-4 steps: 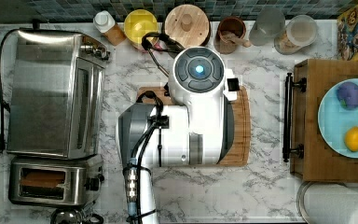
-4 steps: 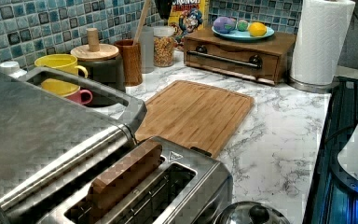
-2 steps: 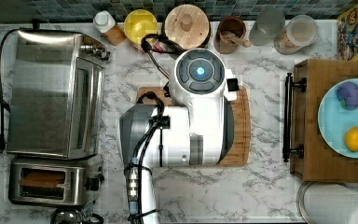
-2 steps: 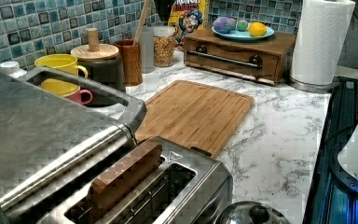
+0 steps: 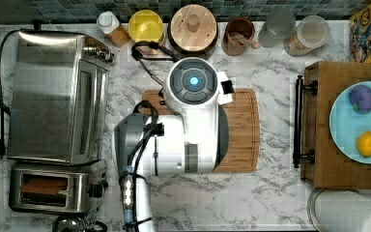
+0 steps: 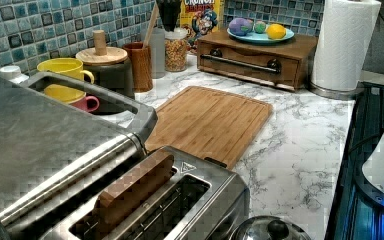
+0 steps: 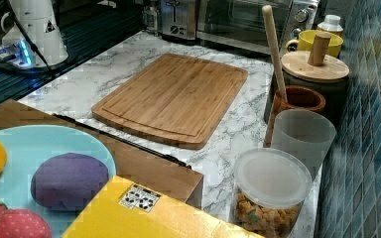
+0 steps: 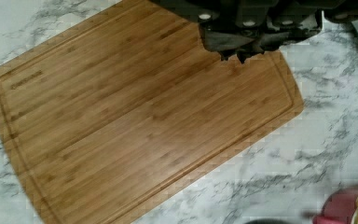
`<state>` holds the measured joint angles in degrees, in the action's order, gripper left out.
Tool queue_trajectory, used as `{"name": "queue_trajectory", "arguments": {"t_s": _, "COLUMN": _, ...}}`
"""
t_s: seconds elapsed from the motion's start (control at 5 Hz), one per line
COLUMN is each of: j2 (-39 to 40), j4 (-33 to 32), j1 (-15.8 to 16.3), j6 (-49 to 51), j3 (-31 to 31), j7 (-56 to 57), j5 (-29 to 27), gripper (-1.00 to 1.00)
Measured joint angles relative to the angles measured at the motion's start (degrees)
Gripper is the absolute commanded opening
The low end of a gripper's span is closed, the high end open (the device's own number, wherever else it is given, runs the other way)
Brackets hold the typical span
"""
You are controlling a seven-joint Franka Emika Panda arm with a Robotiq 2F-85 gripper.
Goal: Turn on the toaster.
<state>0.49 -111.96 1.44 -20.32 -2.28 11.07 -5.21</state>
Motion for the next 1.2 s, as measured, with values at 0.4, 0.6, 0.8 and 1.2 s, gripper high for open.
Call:
{"name": "queue_trajectory", "arguments": {"t_s": 0.4, "j2": -0.56, "j4": -3.64, "j1": 0.52, "j6": -2.35, "j3": -6.18, "j7": 1.10, "j5": -0.81, "gripper": -1.00}}
{"name": "queue_trajectory", "arguments": {"t_s": 0.6, "j2": -3.26, "j4": -6.77, "j1": 2.25, "j6": -1.61, "j3": -8.59, "j7": 3.62, "j5": -3.89, "gripper": -1.00}}
{"name": "queue_trajectory", "arguments": {"t_s": 0.8, "j2": -7.85, "j4": -10.35, "j1": 4.17, "j6": -1.29, "j3": -11.27, "j7": 5.00, "j5": -4.71, "gripper": -1.00}}
{"name": "queue_trajectory", "arguments": {"t_s": 1.2, "j2": -14.34, "j4": -13.04, "j1": 8.10, "j6": -1.27, "j3": -16.80, "j7": 7.21, "j5": -6.31, "gripper": -1.00}}
